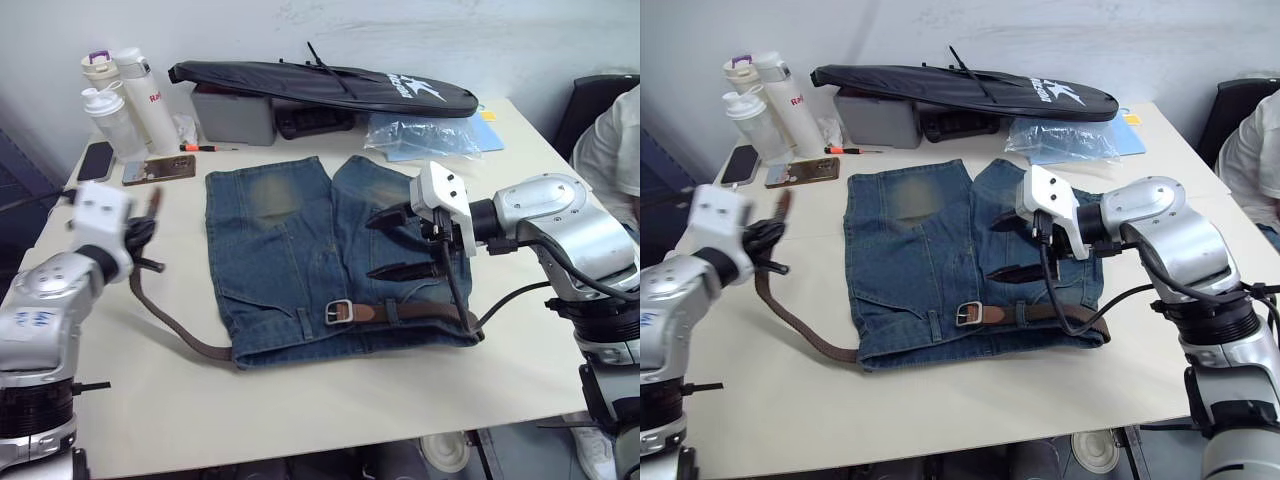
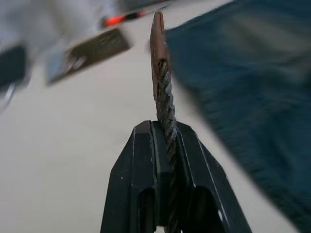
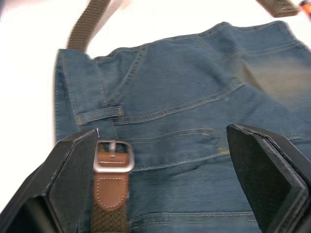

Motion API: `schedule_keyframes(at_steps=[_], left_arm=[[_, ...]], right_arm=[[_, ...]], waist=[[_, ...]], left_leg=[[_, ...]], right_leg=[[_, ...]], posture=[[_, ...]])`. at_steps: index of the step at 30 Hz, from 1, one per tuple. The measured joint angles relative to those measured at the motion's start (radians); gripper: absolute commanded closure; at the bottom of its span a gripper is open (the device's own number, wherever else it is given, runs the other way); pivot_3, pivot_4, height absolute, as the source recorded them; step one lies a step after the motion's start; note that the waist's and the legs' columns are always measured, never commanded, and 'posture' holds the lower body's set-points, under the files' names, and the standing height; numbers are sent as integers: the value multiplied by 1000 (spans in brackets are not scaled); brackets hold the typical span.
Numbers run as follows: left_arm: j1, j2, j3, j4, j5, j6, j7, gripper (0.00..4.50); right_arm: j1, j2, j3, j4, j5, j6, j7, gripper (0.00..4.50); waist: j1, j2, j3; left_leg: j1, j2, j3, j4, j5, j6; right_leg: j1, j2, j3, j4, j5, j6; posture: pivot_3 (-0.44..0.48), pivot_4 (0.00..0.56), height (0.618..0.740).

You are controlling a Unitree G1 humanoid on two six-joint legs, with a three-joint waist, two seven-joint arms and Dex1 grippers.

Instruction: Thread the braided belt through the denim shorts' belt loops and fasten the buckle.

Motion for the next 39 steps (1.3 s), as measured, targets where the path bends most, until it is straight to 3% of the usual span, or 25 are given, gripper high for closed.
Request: schedule_keyframes(at_steps=[5,10,19,21,24,26,30,36,39], left_arm=[[-25,103,-279,-29,140,-279,-225,4424],[-181,58,-454,40,237,-458,-387,4424],[-292,-50,-508,156,291,-583,-498,4424],[-292,-65,-511,168,297,-587,-508,4500],[-292,-83,-513,168,309,-588,-519,4500],[-307,-90,-513,168,320,-589,-528,4500],[-325,-105,-512,167,329,-587,-530,4500],[-324,-113,-512,166,332,-585,-533,4500],[-320,-112,-506,167,343,-587,-533,4500]], right_arm=[[4,-11,35,0,-156,-197,-59,0],[69,75,95,-42,-249,-337,-128,0],[104,125,131,-77,-330,-359,-173,0],[112,125,131,-80,-344,-356,-183,562],[133,138,132,-80,-359,-350,-191,1856],[134,146,133,-80,-361,-342,-195,3036],[147,159,133,-82,-364,-326,-200,4455],[165,168,131,-83,-355,-294,-201,4455],[165,191,101,-87,-293,-217,-195,3537]], waist=[[-8,1,0],[-14,2,0],[-15,2,0],[-15,2,0],[-15,2,0],[-15,2,0],[-14,2,0],[-15,2,0],[-15,3,0]], left_leg=[[-3,2,6,0,2,3],[-11,3,8,4,4,5],[-13,3,7,10,7,8],[-13,3,6,11,7,8],[-13,3,5,12,7,8],[-14,3,5,13,7,9],[-14,3,4,14,7,9],[-15,3,3,14,7,9],[-15,3,2,14,7,9]], right_leg=[[-3,3,-5,-2,0,0],[-10,4,-6,3,0,-1],[-11,4,-6,6,1,-2],[-11,4,-6,7,1,-2],[-11,4,-7,8,1,-2],[-11,3,-7,9,1,-2],[-10,3,-7,10,1,-2],[-10,3,-8,12,1,-2],[-10,3,-9,12,1,-2]], posture=[[0,150,642],[0,150,642],[0,150,642],[0,150,642],[0,150,642],[0,150,642],[0,150,642],[0,150,642],[0,150,642]])
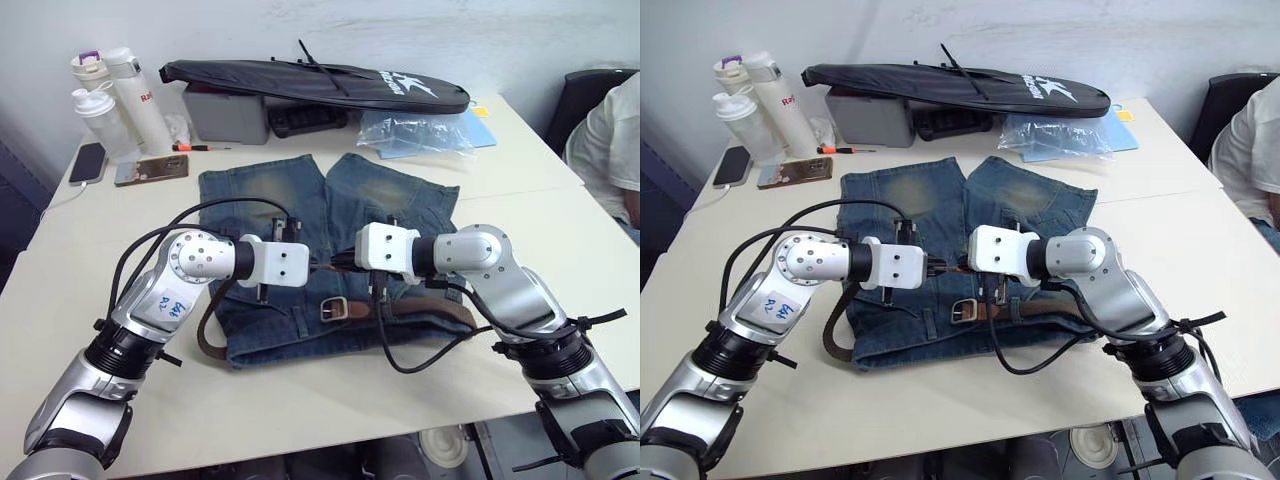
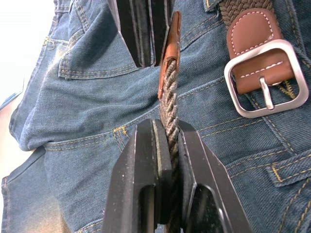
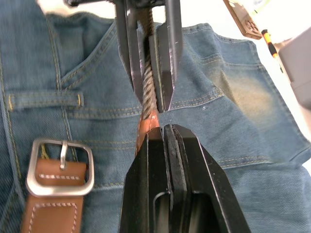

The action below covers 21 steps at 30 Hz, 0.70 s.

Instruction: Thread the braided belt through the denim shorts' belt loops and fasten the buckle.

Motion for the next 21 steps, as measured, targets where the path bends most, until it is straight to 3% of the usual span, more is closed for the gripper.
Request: schedule_keyframes(at_steps=[2,4,14,18,19,21], left_arm=[[7,7,8,1,8,-1,1,4500],[7,14,17,2,11,-1,2,4500],[8,-6,22,0,6,27,-7,4500],[8,-15,22,-2,0,58,-18,4500],[8,-23,26,-5,-3,69,-18,4500],[8,-31,32,-9,-7,84,-17,4500]], right_arm=[[-1,-6,-17,-18,35,34,20,2505],[-1,-7,-17,-24,44,37,27,1823],[3,-42,22,-23,3,81,2,1823],[1,-11,35,9,-30,81,-39,3018],[1,-10,36,17,-44,77,-46,3708],[1,-8,37,26,-51,72,-49,4422]], waist=[[0,0,0],[0,1,0],[0,1,-1],[0,2,-1],[0,2,-1],[0,1,-1]], left_leg=[[0,0,0,0,0,0],[0,0,-1,0,0,0],[0,-1,-2,1,-1,3],[0,-1,-2,0,0,1],[-1,-1,-2,0,0,1],[-1,-1,-2,0,0,1]], right_leg=[[0,0,0,0,0,0],[1,0,-1,0,0,0],[2,-3,-7,-1,0,0],[2,-3,-8,0,0,0],[2,-3,-8,0,0,0],[2,-3,-8,0,0,0]], posture=[[0,150,642],[0,150,642],[0,150,642],[0,150,642],[0,150,642],[0,150,642]])
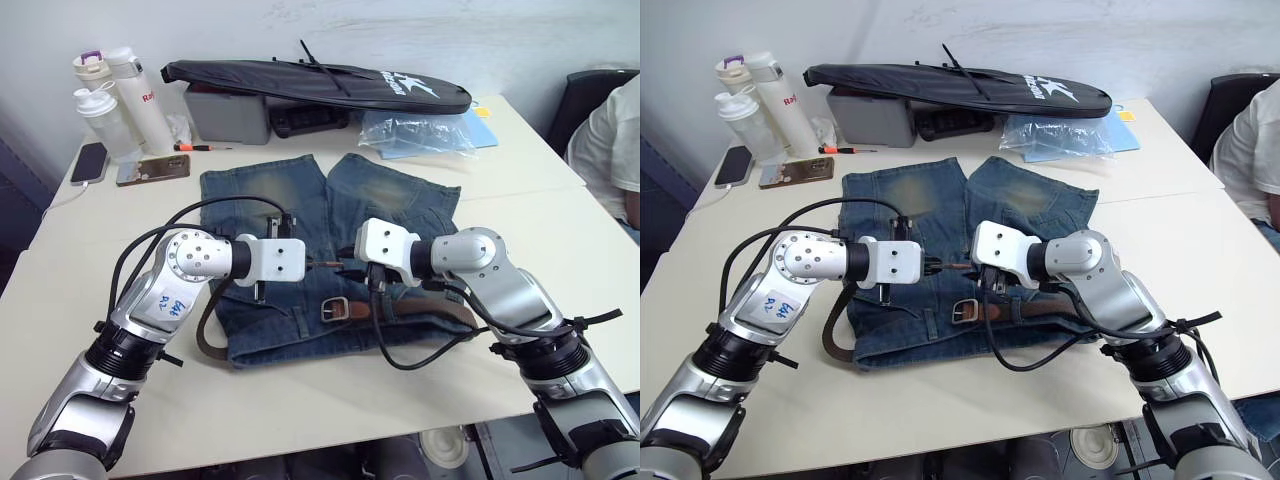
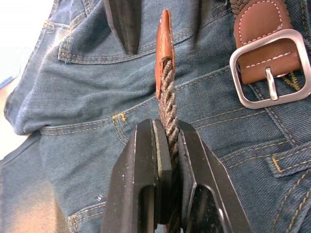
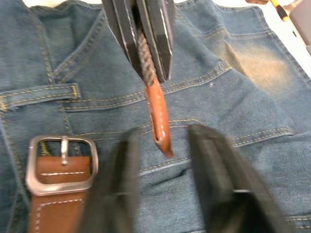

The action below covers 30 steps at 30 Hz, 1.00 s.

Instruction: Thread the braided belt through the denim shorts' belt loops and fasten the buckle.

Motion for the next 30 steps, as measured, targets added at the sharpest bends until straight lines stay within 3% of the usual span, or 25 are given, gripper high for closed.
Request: schedule_keyframes(at_steps=[5,8,10,12,15,17,18,20,23,25,27,30], left_arm=[[0,-6,19,-10,-15,49,-1,4500],[1,-22,46,-26,-69,136,-9,3219],[26,11,102,-85,-173,282,-69,2401],[49,38,132,-111,-211,340,-89,1881],[73,65,183,-131,-254,420,-84,720],[67,50,268,-154,-349,571,-63,121],[60,42,309,-156,-385,629,-54,121],[22,16,480,-162,-529,912,-24,121],[30,42,607,-210,-664,1177,-33,121],[72,58,708,-247,-868,1346,-47,121],[105,68,801,-248,-1080,1404,-22,121],[136,91,874,-228,-1332,1418,123,121]], right_arm=[[0,13,-6,2,-3,-4,-11,4471],[0,13,-12,1,-2,-10,-9,4500],[0,11,-12,1,-3,-19,-8,4500],[0,4,-14,3,-2,-24,-6,4500],[-2,-2,-31,13,1,-40,-2,4500],[-18,-2,-32,37,-1,-61,-2,4500],[-24,-4,-32,48,-4,-66,-2,4500],[-41,-9,-32,86,-21,-92,-11,4500],[-46,-20,-39,124,-42,-119,-25,4500],[-51,-20,-42,139,-53,-145,-34,4500],[-53,-19,-43,149,-62,-174,-37,4500],[-54,-10,-43,157,-65,-223,-39,4500]], waist=[[0,0,0],[-1,0,0],[-4,0,0],[-7,0,0],[-4,0,0],[-1,-1,1],[0,-1,1],[-2,-1,1],[-4,-1,1],[-7,-1,1],[-8,-3,2],[-6,-2,3]], left_leg=[[0,0,0,0,0,0],[0,0,0,0,0,0],[0,0,-1,0,0,0],[2,0,-1,-1,0,0],[2,0,-1,-1,0,0],[1,0,-1,0,1,0],[1,0,-2,1,1,0],[2,0,-3,0,1,0],[4,-1,-4,-3,1,0],[4,0,-5,-4,1,-2],[5,0,-10,-4,1,-3],[7,0,-13,-2,1,-4]], right_leg=[[0,0,0,0,0,0],[0,0,0,0,0,0],[0,0,0,0,0,0],[0,0,0,0,0,0],[0,0,0,0,0,0],[1,0,0,0,0,0],[1,0,0,0,0,0],[3,0,-1,-1,0,0],[4,0,0,-1,0,0],[3,0,0,-1,0,0],[3,0,0,-1,0,0],[8,-1,0,-4,0,0]], posture=[[0,150,642],[0,150,642],[0,150,642],[0,150,642],[0,150,642],[0,150,642],[0,150,642],[0,150,642],[0,150,642],[0,150,642],[0,150,642],[0,150,642]])
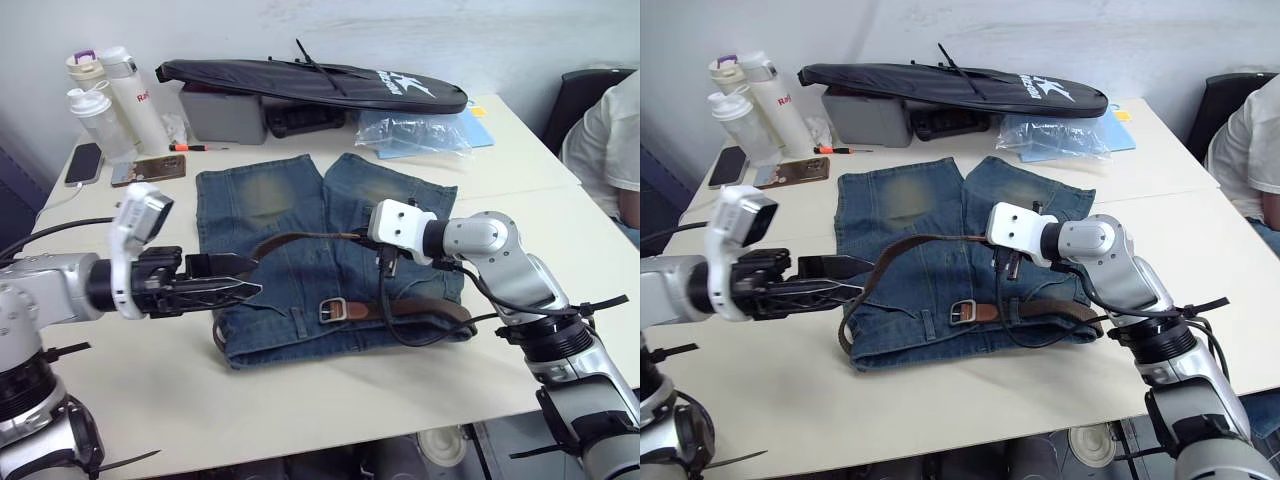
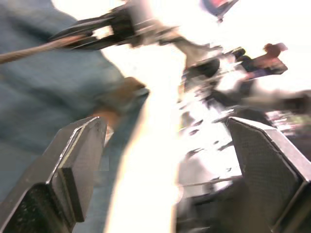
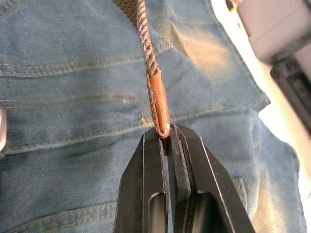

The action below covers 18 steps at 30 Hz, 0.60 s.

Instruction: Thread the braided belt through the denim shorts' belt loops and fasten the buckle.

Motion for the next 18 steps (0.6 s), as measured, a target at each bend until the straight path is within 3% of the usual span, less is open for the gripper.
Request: schedule_keyframes(at_steps=[1,3,4,6,7,9,13,18], left_arm=[[12,-4,5,1,-72,1,75,121],[63,3,-57,13,-271,-50,341,121],[77,12,-83,17,-315,-74,399,121],[136,19,-233,63,-570,-272,755,121],[141,-70,-276,88,-654,-399,964,121],[157,-242,-316,99,-709,-554,1211,121],[181,-478,-318,44,-721,-743,1520,121],[160,-682,-308,-61,-738,-898,1762,121]], right_arm=[[0,3,0,1,-2,-24,-1,4500],[-2,20,0,5,-12,-107,-13,4500],[-3,21,0,5,-17,-124,-17,4500],[-3,27,-3,13,-31,-209,-48,4500],[-3,34,-8,15,-44,-263,-77,4500],[-3,49,-11,14,-71,-349,-125,4500],[14,34,-21,13,-178,-472,-236,4500],[61,38,-42,6,-291,-543,-368,4500]], waist=[[1,2,0],[7,2,0],[8,1,0],[11,2,0],[16,4,0],[19,1,0],[22,-2,-1],[33,-4,0]], left_leg=[[1,0,-1,1,0,0],[1,0,-4,1,0,0],[1,1,-5,2,0,0],[-1,0,-6,3,-1,0],[-2,-1,-6,4,-1,2],[-5,-3,-5,5,-2,3],[-6,-6,-5,7,-1,2],[-6,-7,-6,8,-1,1]], right_leg=[[2,0,0,-2,0,0],[3,-2,1,-1,1,1],[4,-3,2,-1,1,1],[3,-6,6,0,1,1],[3,-7,7,0,2,3],[2,-6,6,4,2,4],[2,-5,1,3,2,5],[3,-3,0,-3,2,5]], posture=[[0,150,642],[0,150,642],[0,150,642],[0,150,642],[0,150,642],[0,150,642],[0,150,642],[0,150,642]])
